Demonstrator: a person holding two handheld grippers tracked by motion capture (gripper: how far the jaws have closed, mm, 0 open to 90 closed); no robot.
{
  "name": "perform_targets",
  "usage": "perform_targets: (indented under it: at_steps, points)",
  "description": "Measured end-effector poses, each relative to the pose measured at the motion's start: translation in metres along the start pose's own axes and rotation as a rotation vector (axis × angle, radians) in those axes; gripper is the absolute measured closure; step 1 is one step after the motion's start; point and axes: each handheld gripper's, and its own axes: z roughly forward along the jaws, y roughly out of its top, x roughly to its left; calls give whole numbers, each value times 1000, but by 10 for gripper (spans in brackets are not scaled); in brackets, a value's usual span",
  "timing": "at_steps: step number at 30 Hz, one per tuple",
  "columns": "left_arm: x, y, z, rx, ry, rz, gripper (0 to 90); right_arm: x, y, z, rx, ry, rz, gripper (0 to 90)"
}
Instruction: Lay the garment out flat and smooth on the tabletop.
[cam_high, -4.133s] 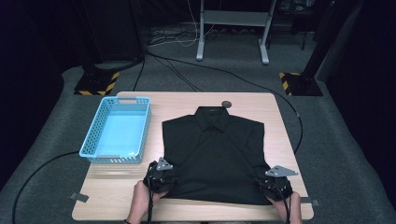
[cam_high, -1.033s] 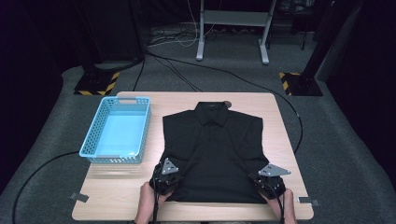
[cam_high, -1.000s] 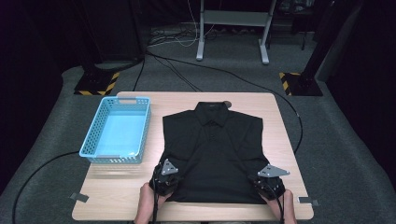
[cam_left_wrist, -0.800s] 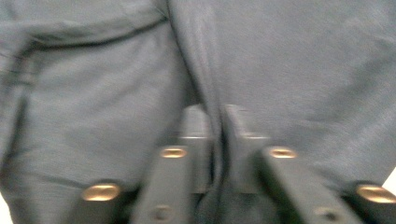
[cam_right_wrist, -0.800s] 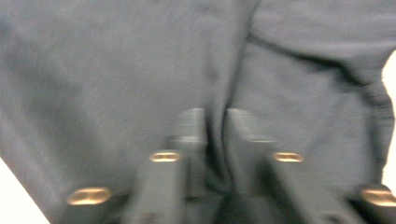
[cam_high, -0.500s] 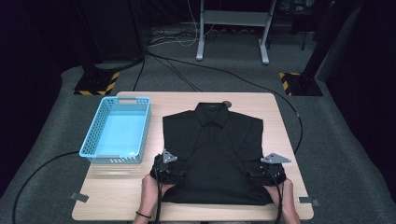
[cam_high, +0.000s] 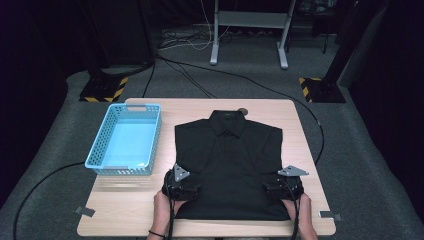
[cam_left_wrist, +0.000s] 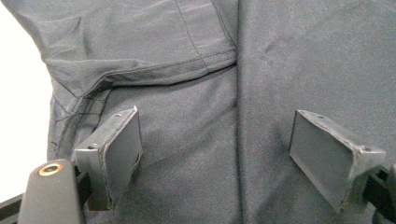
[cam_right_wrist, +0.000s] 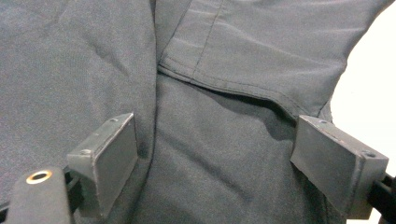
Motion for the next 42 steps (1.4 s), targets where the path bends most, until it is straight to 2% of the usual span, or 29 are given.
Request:
perform_targets:
  at_steps: [4, 10, 15, 22, 23, 25, 31, 35, 38, 40, 42]
  points:
    - [-7, -2, -2, 4, -28, 32, 160, 0, -8, -8, -2, -8, -1, 130]
    - [-9, -2, -2, 5, -37, 37, 156, 4, -14, -16, -9, -37, -9, 123]
    - [-8, -2, -2, 5, -36, 36, 157, -1, -11, -15, -3, -19, 14, 137]
    - [-8, -2, -2, 5, -36, 36, 157, -6, 6, -16, -15, -34, 11, 144]
    - [-8, -2, -2, 5, -36, 36, 157, -6, 16, -13, -9, -34, -3, 147]
    - [-8, -2, -2, 5, -36, 36, 158, -6, 23, -8, -4, -33, -10, 150]
    - [-8, -2, -2, 5, -36, 36, 157, -7, 38, 13, 34, -7, 6, 180]
    - [-8, -2, -2, 5, -36, 36, 158, -5, 43, 26, 52, -23, 0, 213]
    - [-8, -2, -2, 5, -36, 36, 157, -1, 43, 34, 71, -6, -5, 212]
    - [-8, -2, -2, 5, -36, 36, 157, 1, 44, 36, 65, 4, -10, 229]
    - [-8, -2, -2, 5, -36, 36, 157, 3, 45, 38, 57, 10, -19, 282]
